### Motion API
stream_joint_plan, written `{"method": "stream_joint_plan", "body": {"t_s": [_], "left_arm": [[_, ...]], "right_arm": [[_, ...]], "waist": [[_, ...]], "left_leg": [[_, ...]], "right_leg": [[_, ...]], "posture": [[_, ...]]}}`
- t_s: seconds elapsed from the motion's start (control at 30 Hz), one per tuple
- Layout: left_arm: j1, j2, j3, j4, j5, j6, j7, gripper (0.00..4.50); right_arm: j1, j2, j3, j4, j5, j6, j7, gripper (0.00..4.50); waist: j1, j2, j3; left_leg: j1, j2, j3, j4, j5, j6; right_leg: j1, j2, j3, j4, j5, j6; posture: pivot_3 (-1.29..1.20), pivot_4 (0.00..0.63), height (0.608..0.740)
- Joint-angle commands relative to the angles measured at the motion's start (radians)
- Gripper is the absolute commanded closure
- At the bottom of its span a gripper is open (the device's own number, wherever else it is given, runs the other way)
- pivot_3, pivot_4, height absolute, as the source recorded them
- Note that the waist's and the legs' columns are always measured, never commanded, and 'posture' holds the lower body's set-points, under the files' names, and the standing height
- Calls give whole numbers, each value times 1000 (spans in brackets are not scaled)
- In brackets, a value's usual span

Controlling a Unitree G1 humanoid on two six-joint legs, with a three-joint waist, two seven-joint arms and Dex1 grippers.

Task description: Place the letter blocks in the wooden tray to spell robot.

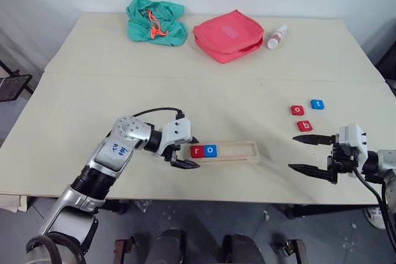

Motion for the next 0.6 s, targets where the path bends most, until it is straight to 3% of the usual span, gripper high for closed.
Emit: {"method": "stream_joint_plan", "body": {"t_s": [0.03, 0.47, 0.57, 0.6], "left_arm": [[-5, -10, -15, -49, 22, 20, 33, 1106], [-15, -3, -55, -98, 32, 40, 22, 1106], [-20, -5, -57, -96, 37, 46, 28, 108], [-22, -9, -56, -94, 38, 45, 34, 46]], "right_arm": [[24, -30, -47, -11, 10, -11, -1, 0], [73, -28, -66, -58, 21, -3, -37, 0], [73, -25, -68, -60, 18, -1, -43, 0], [73, -24, -68, -60, 17, -1, -44, 0]], "waist": [[1, 0, 0], [1, 0, 0], [1, 0, 0], [1, 0, 0]], "left_leg": [[0, 0, 0, 0, 0, 0], [0, 0, 0, 0, 0, 0], [0, 0, 0, 0, 0, 0], [0, 0, 0, 0, 0, 0]], "right_leg": [[0, 0, 0, 0, 0, 0], [1, 0, 0, -2, 0, 0], [1, 0, 0, -3, 0, 0], [1, 0, 0, -3, 0, 0]], "posture": [[0, 150, 740], [0, 150, 740], [0, 150, 740], [0, 150, 740]]}}
